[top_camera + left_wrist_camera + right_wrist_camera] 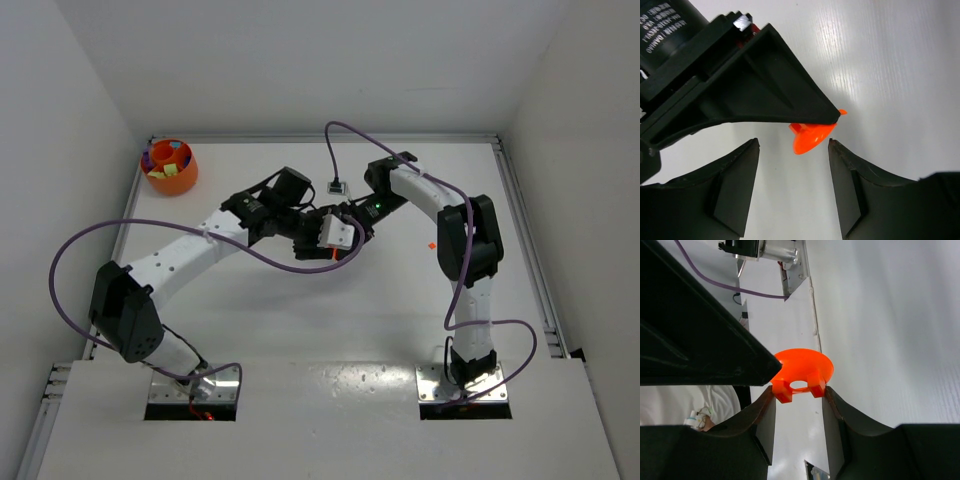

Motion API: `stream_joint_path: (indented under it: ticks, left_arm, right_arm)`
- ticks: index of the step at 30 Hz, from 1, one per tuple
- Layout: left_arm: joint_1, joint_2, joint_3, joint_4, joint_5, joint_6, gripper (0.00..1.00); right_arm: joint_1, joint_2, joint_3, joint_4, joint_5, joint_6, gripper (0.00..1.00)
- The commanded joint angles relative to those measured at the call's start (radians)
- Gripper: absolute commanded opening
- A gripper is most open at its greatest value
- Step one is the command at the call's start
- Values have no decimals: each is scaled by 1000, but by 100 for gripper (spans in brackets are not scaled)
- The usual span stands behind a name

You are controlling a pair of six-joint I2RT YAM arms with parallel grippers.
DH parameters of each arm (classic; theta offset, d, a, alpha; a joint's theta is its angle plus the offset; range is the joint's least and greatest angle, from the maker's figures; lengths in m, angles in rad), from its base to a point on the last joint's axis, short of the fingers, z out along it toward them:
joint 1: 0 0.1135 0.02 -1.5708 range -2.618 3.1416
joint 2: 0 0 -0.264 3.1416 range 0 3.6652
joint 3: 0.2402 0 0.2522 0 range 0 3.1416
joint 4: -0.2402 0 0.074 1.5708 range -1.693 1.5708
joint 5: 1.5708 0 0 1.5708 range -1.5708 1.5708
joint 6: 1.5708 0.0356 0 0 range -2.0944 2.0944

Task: Sort the legos into containers by color

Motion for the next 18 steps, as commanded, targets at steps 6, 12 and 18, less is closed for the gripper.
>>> stream_joint_path:
  ticks: [6,12,18]
  left_arm:
    - [5,-24,-36,-36,-10,77,64]
    - [5,-15,-36,-36,-10,77,57]
    - [-5,-15,-27,-27,-10,77,57]
  right_arm:
    - [6,-37,14,-56,-48,-20,11]
    - [6,-37,24,-56,-57,-11,11]
    - [6,-37,13,-56,-57,-11,11]
